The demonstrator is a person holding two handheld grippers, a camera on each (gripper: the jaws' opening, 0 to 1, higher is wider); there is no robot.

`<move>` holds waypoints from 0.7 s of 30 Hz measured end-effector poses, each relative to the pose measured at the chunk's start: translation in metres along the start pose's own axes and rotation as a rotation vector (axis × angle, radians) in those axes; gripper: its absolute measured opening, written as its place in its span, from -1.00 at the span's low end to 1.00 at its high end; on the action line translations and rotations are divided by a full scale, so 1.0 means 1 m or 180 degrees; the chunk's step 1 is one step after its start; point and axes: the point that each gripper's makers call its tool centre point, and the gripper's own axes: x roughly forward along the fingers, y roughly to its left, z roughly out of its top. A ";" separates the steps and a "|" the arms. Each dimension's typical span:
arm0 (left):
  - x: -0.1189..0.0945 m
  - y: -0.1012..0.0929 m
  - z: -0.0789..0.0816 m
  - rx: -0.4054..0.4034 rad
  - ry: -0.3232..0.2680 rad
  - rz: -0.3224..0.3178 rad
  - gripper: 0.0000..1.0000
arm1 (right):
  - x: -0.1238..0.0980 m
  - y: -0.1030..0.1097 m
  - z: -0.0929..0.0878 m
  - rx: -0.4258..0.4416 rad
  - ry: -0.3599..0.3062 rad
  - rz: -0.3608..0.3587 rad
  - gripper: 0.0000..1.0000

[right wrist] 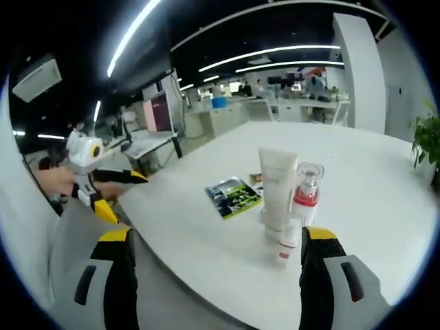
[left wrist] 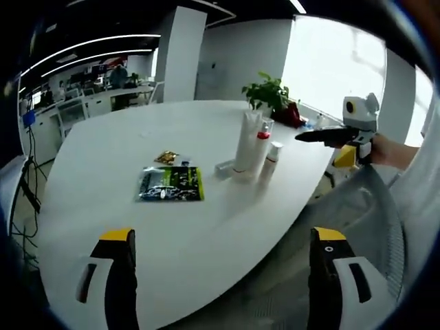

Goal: Arrange the skincare products in the storage area until every visible bottle or jar stands upright without overlapping.

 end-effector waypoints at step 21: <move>0.002 0.008 -0.005 0.0069 0.0048 0.0051 0.94 | 0.002 0.001 -0.006 -0.0106 0.0039 -0.0013 0.99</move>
